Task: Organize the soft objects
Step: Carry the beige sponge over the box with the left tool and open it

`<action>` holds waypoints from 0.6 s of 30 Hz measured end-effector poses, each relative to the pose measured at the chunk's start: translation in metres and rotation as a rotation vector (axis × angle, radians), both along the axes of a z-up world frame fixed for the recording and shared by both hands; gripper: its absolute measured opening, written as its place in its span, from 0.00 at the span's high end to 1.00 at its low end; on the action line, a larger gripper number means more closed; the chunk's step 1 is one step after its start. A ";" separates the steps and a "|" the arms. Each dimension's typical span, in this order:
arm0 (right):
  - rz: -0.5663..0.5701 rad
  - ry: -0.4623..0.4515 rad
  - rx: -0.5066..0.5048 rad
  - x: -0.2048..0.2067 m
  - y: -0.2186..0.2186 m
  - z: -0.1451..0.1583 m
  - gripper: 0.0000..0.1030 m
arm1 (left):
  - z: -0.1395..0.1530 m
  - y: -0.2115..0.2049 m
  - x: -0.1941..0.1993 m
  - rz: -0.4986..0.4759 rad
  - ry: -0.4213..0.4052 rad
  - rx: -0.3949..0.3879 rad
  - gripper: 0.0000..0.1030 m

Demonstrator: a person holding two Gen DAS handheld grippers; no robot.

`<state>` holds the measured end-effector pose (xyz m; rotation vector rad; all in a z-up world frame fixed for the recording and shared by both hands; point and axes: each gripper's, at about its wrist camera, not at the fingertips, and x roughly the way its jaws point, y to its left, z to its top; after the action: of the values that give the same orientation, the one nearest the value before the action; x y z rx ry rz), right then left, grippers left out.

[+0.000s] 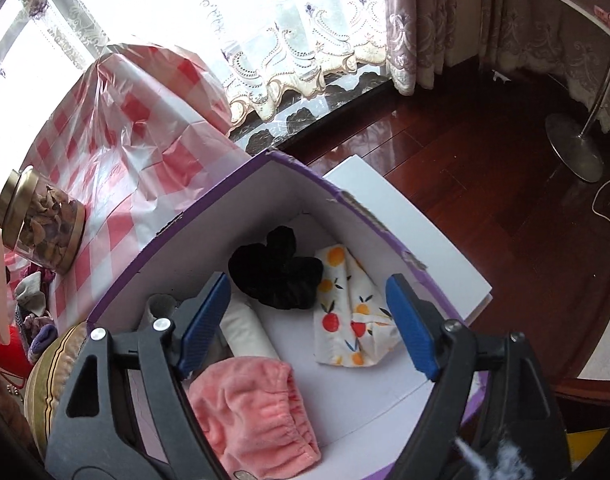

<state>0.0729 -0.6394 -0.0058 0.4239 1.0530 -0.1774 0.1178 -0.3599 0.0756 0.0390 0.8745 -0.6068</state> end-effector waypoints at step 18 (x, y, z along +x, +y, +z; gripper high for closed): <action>-0.003 0.032 0.022 -0.013 -0.001 -0.010 0.19 | -0.048 -0.048 0.033 -0.117 0.182 -0.028 0.00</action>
<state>0.0599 -0.6405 -0.0163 0.4440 1.0868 -0.1763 0.1513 -0.4082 0.0271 0.0094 1.0451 -0.7401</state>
